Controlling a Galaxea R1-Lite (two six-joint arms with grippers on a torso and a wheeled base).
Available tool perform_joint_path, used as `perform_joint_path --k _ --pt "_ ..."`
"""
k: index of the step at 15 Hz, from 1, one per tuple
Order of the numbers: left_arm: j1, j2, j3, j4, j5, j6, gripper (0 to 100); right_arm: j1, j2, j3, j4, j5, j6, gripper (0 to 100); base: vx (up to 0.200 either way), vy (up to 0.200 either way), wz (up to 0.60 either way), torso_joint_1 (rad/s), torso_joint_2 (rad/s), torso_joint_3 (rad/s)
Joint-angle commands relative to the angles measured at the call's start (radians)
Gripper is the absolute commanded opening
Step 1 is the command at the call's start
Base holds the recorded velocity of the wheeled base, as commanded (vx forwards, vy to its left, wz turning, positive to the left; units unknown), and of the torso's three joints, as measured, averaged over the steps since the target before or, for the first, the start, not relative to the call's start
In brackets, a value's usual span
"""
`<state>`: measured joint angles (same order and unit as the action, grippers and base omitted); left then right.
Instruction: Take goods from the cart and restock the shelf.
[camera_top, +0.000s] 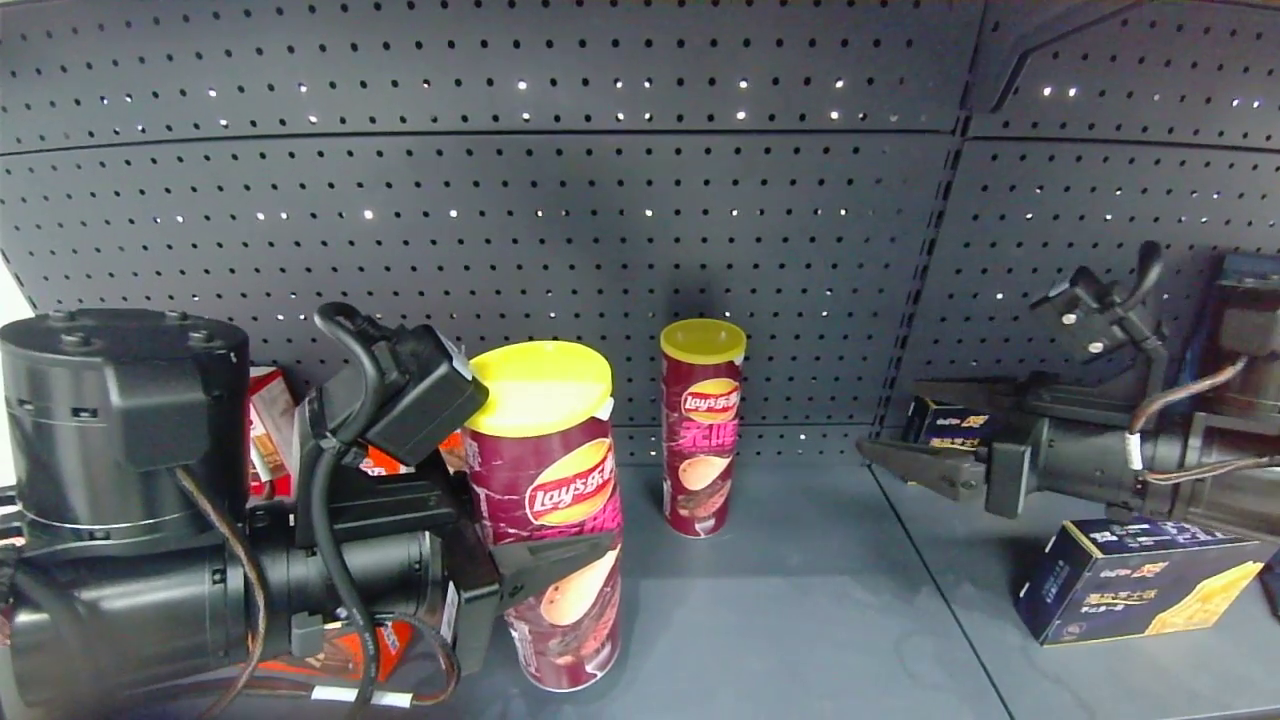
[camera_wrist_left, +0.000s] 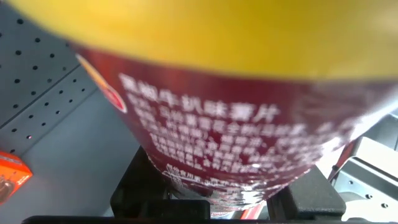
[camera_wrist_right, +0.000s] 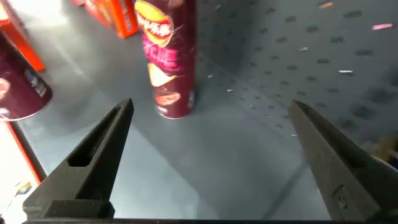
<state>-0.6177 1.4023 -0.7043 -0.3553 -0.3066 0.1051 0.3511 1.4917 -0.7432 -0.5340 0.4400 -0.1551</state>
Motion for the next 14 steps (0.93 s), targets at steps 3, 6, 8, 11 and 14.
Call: perform_joint_path --k 3,6,8,11,14 --pt "0.001 0.006 -0.004 -0.001 0.000 0.001 0 0.075 0.157 -0.094 -0.023 0.005 0.003 100 0.000 0.000 0.00 0.000 0.00 0.000" --pt "0.001 0.006 -0.006 -0.001 0.000 -0.001 0 0.085 0.286 -0.128 -0.159 0.103 0.002 100 0.000 0.000 0.00 0.000 0.00 0.000" --pt "0.003 0.006 -0.006 -0.001 0.000 -0.001 0 0.085 0.344 -0.140 -0.227 0.167 0.002 100 0.000 0.000 0.00 0.000 0.00 0.000" --pt "0.013 0.007 -0.004 -0.002 0.000 -0.001 0 0.085 0.378 -0.157 -0.239 0.204 0.000 100 0.000 0.000 0.00 0.000 0.00 0.000" --pt "0.015 0.017 -0.011 -0.005 0.000 0.001 0 0.086 0.414 -0.179 -0.253 0.227 -0.001 100 0.000 0.000 0.00 0.000 0.00 0.000"
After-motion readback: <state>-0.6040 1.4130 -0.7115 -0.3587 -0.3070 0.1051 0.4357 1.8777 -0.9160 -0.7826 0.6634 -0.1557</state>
